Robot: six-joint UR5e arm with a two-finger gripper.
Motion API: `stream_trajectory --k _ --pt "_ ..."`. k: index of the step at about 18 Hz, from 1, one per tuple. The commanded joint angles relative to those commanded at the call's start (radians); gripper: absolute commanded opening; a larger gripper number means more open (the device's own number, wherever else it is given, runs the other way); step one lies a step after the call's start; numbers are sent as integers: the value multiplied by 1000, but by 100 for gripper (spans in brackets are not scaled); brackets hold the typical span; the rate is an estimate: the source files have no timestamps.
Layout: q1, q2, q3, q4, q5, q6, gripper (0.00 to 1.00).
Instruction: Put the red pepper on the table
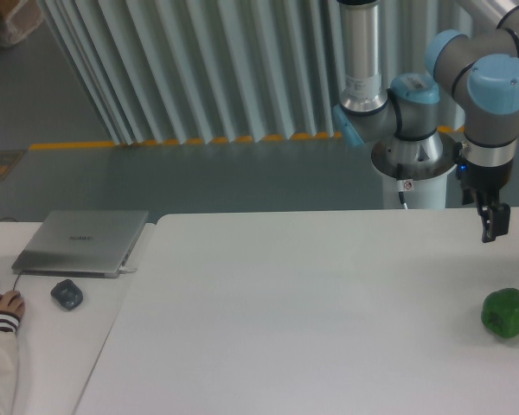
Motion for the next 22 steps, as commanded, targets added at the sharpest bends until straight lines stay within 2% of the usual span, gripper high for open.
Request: stream_trajectory --k 2,4,7,9,13,15,18,20,22 --pt "2 -2 0 46 9 0 100" --pt "9 -3 2 55 49 -2 100" --pt "79 -11 8 77 72 50 100" --pt "156 -17 21 103 69 202 100" --pt "227 -48 55 117 65 225 100" --pt "250 -78 71 147 66 279 100" --pt "343 -132 100 210 66 461 100" --pt "371 -173 127 235 65 543 100" --pt "400 -212 141 293 49 638 100"
